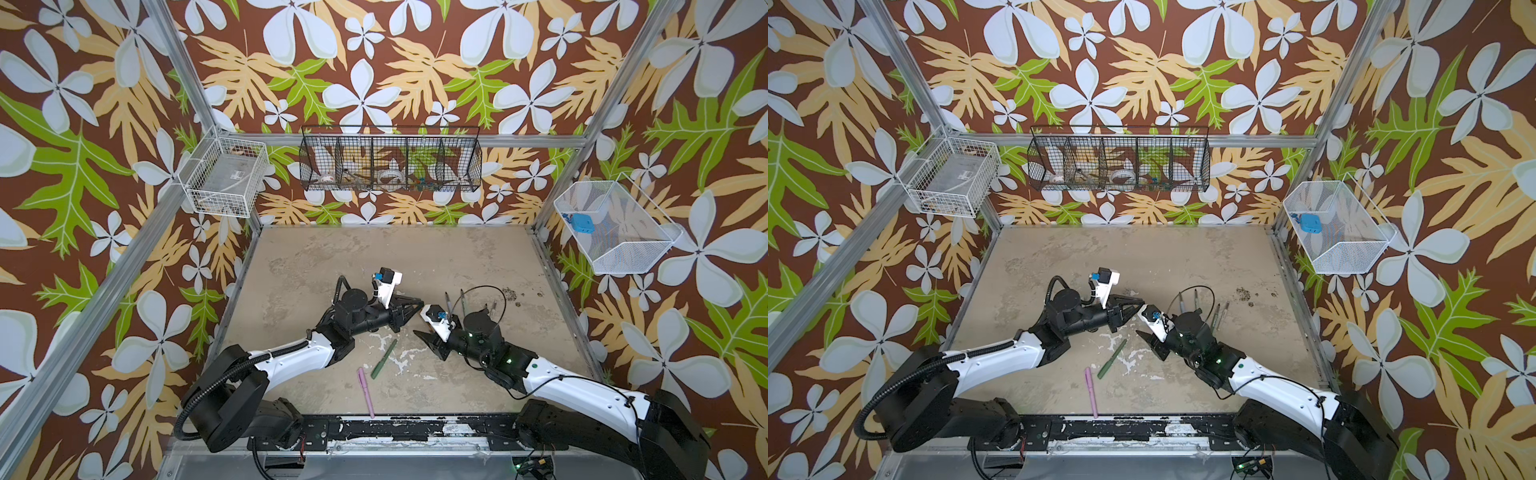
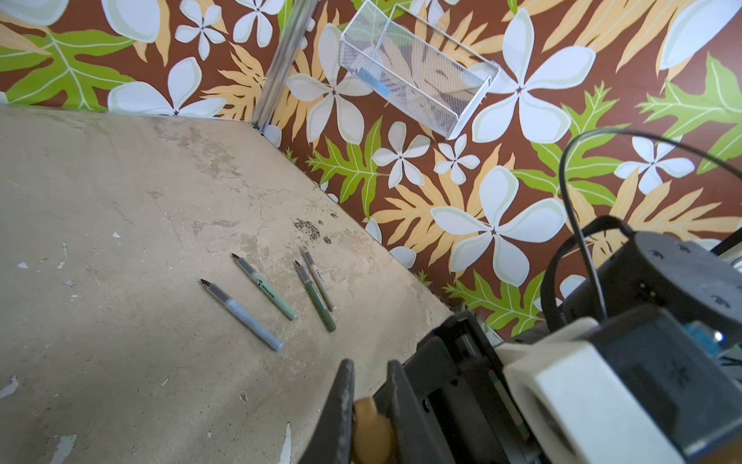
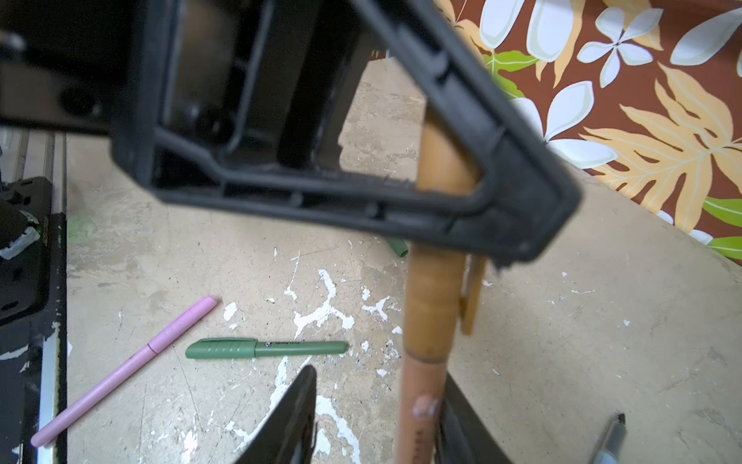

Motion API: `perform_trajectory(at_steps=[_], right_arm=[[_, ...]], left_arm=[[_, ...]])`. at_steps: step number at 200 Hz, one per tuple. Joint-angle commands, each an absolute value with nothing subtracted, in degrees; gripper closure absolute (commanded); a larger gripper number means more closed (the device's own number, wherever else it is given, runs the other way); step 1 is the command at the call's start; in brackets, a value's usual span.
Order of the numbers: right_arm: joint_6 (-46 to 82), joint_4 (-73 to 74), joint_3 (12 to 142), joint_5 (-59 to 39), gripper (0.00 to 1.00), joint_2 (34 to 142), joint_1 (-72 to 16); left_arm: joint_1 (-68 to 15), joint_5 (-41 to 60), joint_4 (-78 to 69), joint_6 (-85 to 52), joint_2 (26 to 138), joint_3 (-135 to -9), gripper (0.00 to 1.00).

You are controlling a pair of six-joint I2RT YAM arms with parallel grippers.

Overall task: Open the pen caps
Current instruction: 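Pull left gripper holding the cap away from the right gripper, then draw the cap off with left gripper while right gripper holds the pen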

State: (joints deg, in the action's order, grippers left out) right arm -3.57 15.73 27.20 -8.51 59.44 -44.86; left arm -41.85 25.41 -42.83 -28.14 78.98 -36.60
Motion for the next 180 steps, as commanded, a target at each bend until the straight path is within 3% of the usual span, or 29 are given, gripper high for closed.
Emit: perform_trajectory(at_steps=[1,56,106,158,180], right_arm=[[-2.15,17.93,26.97,-8.05,0.64,58.67,-43.81],[-1.92,18.04,27.08,-8.61,1.0,59.62,-43.33],[-1.86,15.71,29.26,-6.82,1.0,63.39,-43.49],[-3.22,14.59,31.58,23.28,1.0,67.23,-54.13],[-3.92,14.87,31.44,16.64,1.0,67.39,-54.15]], left_arm=[[-42.27,24.23,-41.49,-25.58,79.48,-37.26,1.0],[-42.36,25.09,-42.81,-26.76,80.55,-37.27,1.0],[-42.28,21.72,-44.47,-30.3,78.59,-36.46,1.0],[-39.51,12.43,-42.64,-40.5,75.27,-38.54,1.0],[-35.93,12.69,-42.89,-43.27,73.72,-39.62,1.0]])
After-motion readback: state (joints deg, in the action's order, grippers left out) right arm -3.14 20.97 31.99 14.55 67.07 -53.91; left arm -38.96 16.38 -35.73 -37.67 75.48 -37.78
